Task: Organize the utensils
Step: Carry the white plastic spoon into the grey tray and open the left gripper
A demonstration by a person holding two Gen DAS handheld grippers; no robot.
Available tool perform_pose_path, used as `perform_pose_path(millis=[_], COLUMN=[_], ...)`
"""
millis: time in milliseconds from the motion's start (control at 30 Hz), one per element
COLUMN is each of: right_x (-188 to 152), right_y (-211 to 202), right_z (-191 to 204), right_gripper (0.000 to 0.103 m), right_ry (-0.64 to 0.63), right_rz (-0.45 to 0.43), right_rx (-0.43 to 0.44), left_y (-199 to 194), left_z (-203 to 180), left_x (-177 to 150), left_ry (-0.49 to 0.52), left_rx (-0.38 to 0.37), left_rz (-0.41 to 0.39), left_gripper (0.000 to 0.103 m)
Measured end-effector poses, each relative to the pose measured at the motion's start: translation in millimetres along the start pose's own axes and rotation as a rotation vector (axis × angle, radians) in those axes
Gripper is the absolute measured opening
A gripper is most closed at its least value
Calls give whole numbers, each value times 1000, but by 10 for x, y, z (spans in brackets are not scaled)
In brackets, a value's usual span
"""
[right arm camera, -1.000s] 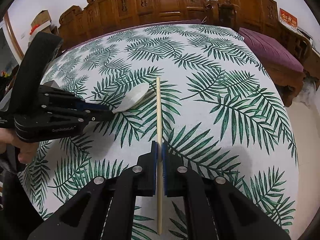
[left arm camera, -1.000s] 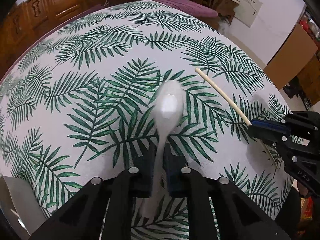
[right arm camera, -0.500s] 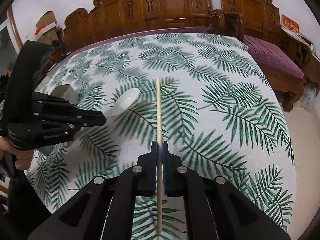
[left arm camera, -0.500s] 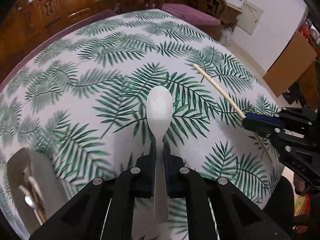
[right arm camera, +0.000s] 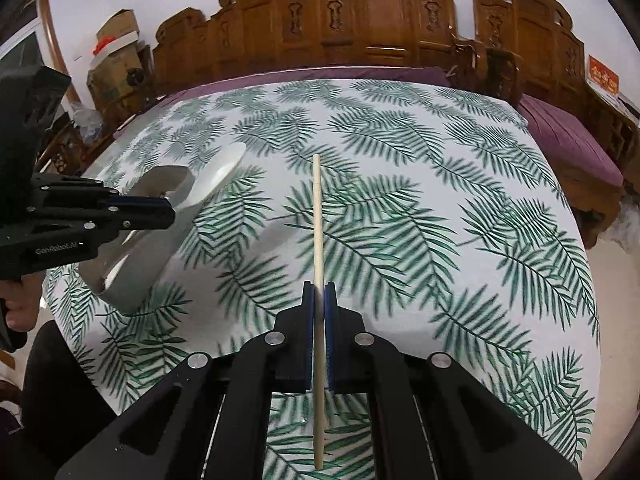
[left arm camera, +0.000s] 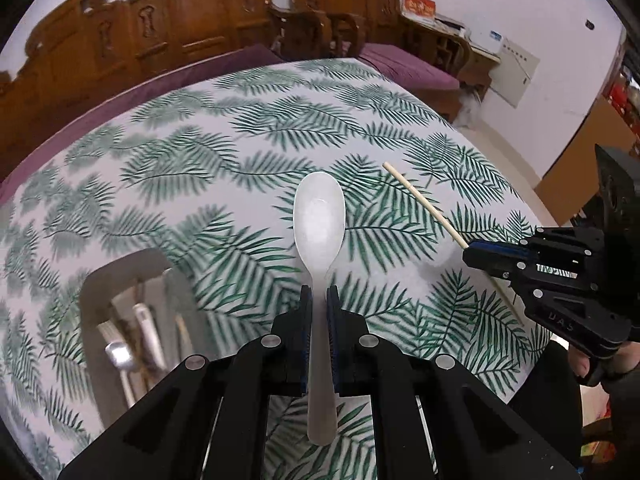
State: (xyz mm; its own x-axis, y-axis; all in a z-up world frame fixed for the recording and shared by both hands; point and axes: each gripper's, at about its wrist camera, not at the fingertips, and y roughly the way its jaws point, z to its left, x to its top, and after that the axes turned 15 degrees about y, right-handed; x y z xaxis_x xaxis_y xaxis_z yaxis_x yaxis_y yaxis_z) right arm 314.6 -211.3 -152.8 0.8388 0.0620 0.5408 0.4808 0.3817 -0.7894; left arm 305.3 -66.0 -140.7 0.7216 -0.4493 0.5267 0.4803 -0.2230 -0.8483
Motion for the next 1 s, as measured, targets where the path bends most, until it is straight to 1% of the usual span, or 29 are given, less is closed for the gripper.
perform_pose_path(millis=[233,467,700,1000], right_x=[1,-37,-67,-88], right_y=[29,107,185,292], right_z=[308,573,804,958], right_gripper=[6,6,6,6], right_ry=[-40,-67,-100,-120], right_rz=[6,25,45,68], right_rx=[20,37,48,56], left_y=[-221,-296,-254,-90], left_z=[256,525,813,1086], left_x=[-205,-454,-713,-928], left_ry=[-45,-98,-164,-222], left_rx=[32,58,83,100], left_rz=[-20,-14,13,54], left_gripper=[6,6,6,6])
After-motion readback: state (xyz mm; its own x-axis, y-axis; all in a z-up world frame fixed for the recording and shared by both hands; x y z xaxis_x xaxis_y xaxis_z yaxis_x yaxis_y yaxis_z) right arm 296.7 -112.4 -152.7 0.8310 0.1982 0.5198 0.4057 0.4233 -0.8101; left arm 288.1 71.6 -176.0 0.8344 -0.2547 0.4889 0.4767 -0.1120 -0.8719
